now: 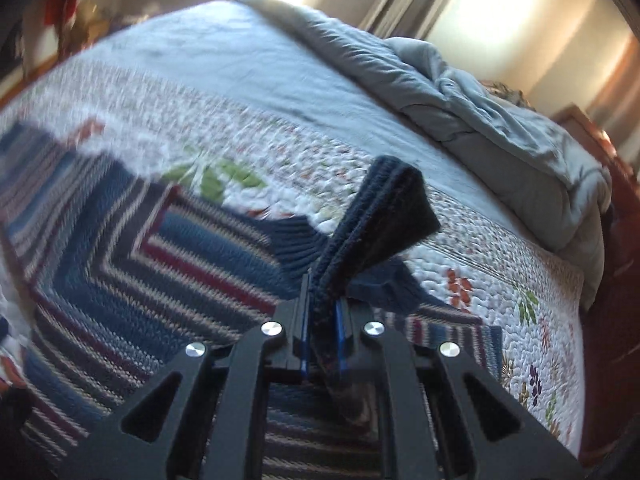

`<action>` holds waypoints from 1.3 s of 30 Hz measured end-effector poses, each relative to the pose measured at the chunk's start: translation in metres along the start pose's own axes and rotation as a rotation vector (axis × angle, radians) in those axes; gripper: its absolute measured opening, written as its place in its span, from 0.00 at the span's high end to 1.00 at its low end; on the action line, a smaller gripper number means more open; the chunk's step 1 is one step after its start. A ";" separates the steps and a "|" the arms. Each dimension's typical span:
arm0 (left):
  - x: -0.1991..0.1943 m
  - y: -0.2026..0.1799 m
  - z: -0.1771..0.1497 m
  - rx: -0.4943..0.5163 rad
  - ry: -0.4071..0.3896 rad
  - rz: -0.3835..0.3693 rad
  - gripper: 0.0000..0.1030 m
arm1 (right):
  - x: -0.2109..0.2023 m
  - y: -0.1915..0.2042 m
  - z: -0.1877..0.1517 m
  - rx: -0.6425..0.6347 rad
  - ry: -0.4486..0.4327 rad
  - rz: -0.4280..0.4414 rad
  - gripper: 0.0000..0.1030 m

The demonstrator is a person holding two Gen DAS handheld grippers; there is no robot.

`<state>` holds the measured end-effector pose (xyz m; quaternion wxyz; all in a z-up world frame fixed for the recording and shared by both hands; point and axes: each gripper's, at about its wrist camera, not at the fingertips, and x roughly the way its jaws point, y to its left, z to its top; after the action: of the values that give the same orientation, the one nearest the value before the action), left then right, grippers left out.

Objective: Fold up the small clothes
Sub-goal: 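Carry the held sleeve across the sweater body toward the left gripper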

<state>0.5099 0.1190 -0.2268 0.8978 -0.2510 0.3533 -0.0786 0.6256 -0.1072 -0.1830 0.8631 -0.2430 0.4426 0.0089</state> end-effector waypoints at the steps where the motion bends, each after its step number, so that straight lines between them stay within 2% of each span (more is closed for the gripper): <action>1: 0.000 0.002 0.000 -0.005 0.000 0.000 0.04 | 0.005 0.014 -0.003 -0.029 0.009 -0.002 0.92; 5: -0.001 0.012 0.003 -0.047 0.007 -0.012 0.04 | 0.017 0.050 -0.012 -0.111 0.017 -0.014 0.92; 8: 0.001 0.017 0.003 -0.072 0.017 -0.023 0.04 | 0.027 0.056 -0.022 -0.103 0.049 0.023 0.90; 9: 0.003 0.018 0.002 -0.079 0.023 -0.026 0.04 | 0.031 0.057 -0.024 -0.088 0.060 0.051 0.86; 12: 0.006 0.020 0.000 -0.098 0.036 -0.036 0.04 | 0.031 0.055 -0.033 -0.037 0.055 0.170 0.60; 13: 0.007 0.020 -0.001 -0.104 0.040 -0.039 0.04 | 0.023 0.049 -0.037 0.003 0.031 0.217 0.53; 14: 0.007 0.020 -0.001 -0.114 0.048 -0.047 0.04 | 0.016 0.040 -0.041 0.056 0.013 0.262 0.50; 16: 0.006 0.020 -0.002 -0.143 0.065 -0.085 0.04 | -0.004 0.006 -0.061 0.249 -0.031 0.382 0.41; 19: 0.006 0.009 0.003 -0.172 0.056 -0.156 0.04 | -0.023 -0.042 -0.120 0.531 -0.062 0.526 0.40; 20: 0.011 0.005 0.006 -0.172 0.061 -0.162 0.04 | -0.025 -0.047 -0.134 0.563 -0.063 0.548 0.40; 24: 0.070 -0.014 0.029 -0.234 0.227 -0.210 0.04 | -0.031 -0.053 -0.184 0.635 -0.086 0.609 0.39; 27: 0.113 -0.030 0.037 -0.289 0.332 -0.235 0.04 | -0.031 -0.054 -0.180 0.612 -0.092 0.694 0.39; 29: 0.137 -0.042 0.040 -0.263 0.368 -0.185 0.04 | -0.034 -0.052 -0.179 0.606 -0.136 0.686 0.35; 33: 0.166 -0.051 0.042 -0.229 0.395 -0.089 0.04 | -0.030 -0.043 -0.182 0.603 -0.114 0.713 0.34; 35: 0.169 -0.053 0.042 -0.237 0.385 -0.064 0.04 | -0.037 -0.039 -0.178 0.575 -0.137 0.717 0.33; 38: 0.168 -0.054 0.042 -0.247 0.350 -0.039 0.20 | -0.039 -0.046 -0.176 0.582 -0.160 0.729 0.29; 39: 0.167 -0.049 0.043 -0.247 0.346 -0.039 0.38 | -0.038 -0.048 -0.176 0.590 -0.159 0.739 0.29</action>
<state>0.6641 0.0407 -0.2751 0.7846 -0.3486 0.5041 -0.0939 0.4796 -0.2168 -0.2205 0.8654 0.1876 0.4156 0.2078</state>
